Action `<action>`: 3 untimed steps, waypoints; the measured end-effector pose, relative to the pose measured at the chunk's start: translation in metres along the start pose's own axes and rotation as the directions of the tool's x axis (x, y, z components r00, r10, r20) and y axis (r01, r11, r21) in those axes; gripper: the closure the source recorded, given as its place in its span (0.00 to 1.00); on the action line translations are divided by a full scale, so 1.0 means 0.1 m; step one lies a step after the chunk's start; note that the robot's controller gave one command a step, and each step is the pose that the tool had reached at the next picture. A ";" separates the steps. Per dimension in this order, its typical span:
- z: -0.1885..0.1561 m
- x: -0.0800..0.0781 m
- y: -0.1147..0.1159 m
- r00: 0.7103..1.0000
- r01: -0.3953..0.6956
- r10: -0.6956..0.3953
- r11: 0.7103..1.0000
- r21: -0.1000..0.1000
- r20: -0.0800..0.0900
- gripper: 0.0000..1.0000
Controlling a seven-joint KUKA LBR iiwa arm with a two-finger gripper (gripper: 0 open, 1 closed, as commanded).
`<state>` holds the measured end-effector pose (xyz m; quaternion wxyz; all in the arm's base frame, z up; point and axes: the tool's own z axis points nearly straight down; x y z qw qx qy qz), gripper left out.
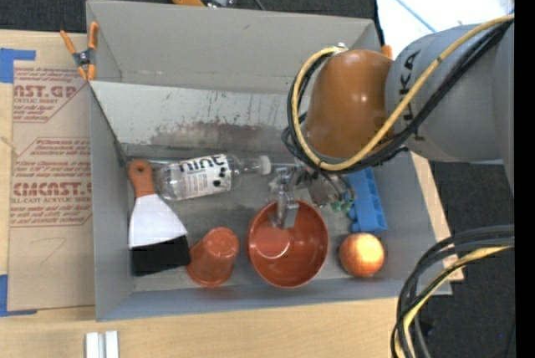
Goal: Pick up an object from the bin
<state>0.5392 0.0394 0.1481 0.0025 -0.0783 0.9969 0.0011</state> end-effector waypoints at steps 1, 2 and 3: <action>-0.22 -0.03 0.02 1.000 -0.003 0.003 1.000 0.001 0.015 1.00; -0.18 0.47 -0.28 0.967 0.253 -0.253 0.967 0.005 0.016 1.00; -1.15 0.22 -0.09 0.995 0.103 -0.103 0.995 0.000 0.014 1.00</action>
Offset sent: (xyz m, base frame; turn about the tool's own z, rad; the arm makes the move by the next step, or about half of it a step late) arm -0.0439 -0.0368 0.0176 -0.2540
